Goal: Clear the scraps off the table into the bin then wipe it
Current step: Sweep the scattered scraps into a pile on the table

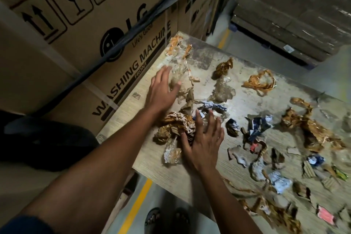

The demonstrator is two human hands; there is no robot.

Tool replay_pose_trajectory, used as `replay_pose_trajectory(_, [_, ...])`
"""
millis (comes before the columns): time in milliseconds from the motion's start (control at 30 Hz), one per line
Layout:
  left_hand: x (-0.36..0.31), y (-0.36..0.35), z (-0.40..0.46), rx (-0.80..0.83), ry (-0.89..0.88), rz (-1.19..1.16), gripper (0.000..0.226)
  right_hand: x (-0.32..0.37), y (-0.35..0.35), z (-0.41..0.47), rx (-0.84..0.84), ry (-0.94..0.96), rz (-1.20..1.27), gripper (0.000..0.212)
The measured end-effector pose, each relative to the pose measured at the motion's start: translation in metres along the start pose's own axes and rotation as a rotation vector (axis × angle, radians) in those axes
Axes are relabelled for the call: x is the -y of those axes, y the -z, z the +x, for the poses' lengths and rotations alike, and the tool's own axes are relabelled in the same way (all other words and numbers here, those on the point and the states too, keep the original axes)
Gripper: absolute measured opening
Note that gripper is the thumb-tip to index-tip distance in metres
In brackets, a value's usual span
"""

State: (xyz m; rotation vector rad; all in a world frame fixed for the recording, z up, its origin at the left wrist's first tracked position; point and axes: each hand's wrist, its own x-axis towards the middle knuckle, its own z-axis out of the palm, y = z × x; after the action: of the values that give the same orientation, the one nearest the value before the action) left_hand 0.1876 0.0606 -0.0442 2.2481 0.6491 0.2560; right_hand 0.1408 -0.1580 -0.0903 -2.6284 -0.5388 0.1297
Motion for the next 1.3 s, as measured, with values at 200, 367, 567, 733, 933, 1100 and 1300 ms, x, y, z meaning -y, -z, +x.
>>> replay_pose_trajectory(200, [-0.018, -0.023, 0.029, 0.299, -0.047, 0.032, 0.059, 0.003, 0.002, 0.007, -0.009, -0.008, 0.016, 0.098])
replay_pose_trajectory(367, [-0.014, -0.036, -0.005, 0.288, -0.132, 0.02, 0.032, 0.008, 0.008, 0.019, 0.001, -0.031, 0.074, 0.114])
replay_pose_trajectory(567, [-0.018, -0.025, -0.039, 0.27, -0.123, -0.068, 0.015, 0.01, 0.016, 0.031, 0.054, 0.011, 0.103, 0.126])
replay_pose_trajectory(733, [-0.028, -0.02, -0.051, 0.268, -0.01, -0.124, 0.01, 0.002, 0.015, 0.044, 0.095, 0.118, 0.106, 0.117])
replay_pose_trajectory(933, [-0.014, -0.012, -0.074, 0.054, 0.039, -0.224, 0.043, 0.003, 0.017, 0.056, 0.086, 0.183, 0.044, 0.091])
replay_pose_trajectory(1100, [-0.001, -0.018, -0.145, -0.131, 0.055, -0.124, 0.079, 0.003, 0.006, 0.055, 0.034, 0.16, 0.03, 0.051])
replay_pose_trajectory(1300, [-0.014, -0.056, -0.151, -0.103, 0.025, 0.071, 0.1, 0.002, 0.004, 0.051, -0.03, 0.17, 0.215, 0.04])
